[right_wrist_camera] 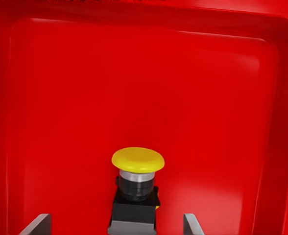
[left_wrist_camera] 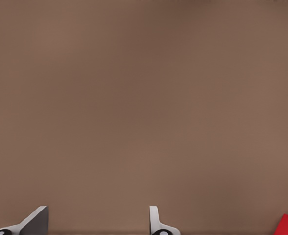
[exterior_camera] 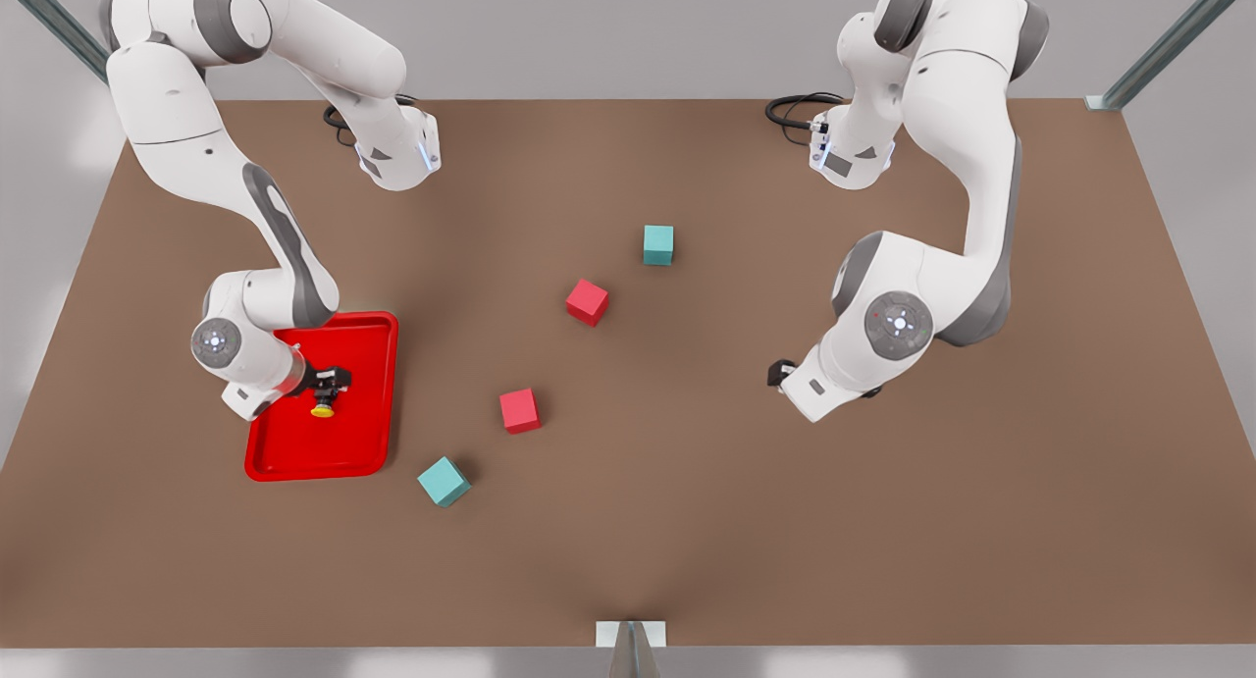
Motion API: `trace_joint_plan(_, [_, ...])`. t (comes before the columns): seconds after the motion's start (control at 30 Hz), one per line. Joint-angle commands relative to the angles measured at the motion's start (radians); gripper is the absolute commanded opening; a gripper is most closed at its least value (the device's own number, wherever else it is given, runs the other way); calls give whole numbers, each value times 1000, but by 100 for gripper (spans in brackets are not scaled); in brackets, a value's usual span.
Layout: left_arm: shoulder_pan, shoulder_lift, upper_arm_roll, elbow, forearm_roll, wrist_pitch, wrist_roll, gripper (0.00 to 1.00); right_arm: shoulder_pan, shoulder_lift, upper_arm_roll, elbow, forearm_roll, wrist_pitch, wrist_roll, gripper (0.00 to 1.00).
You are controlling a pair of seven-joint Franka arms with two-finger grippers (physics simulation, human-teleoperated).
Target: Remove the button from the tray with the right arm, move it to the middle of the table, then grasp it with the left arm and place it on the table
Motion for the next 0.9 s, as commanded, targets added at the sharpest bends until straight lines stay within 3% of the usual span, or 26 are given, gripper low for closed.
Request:
trace_joint_plan(0.0, [-2, 4, -1, 1, -1, 1, -20, 100, 0, 3, 0, -2, -12, 31, -39, 100])
trace_joint_plan(0.63, [-4, 14, 1, -1, -1, -1, -10, 100, -23, 42, 0, -15, -55, 43, -40, 100])
trace_joint_plan(0.67, [-4, 19, 1, -1, -1, -1, -10, 100, -23, 42, 0, -15, -55, 43, -39, 88])
trace_joint_plan(0.77, [-4, 25, 1, 1, -1, -1, -10, 100, -22, 42, 0, -15, -55, 43, -39, 68])
trace_joint_plan(0.87, [-2, 27, 1, -1, -1, -1, -10, 100, -20, 43, -1, -15, -55, 43, -39, 64])
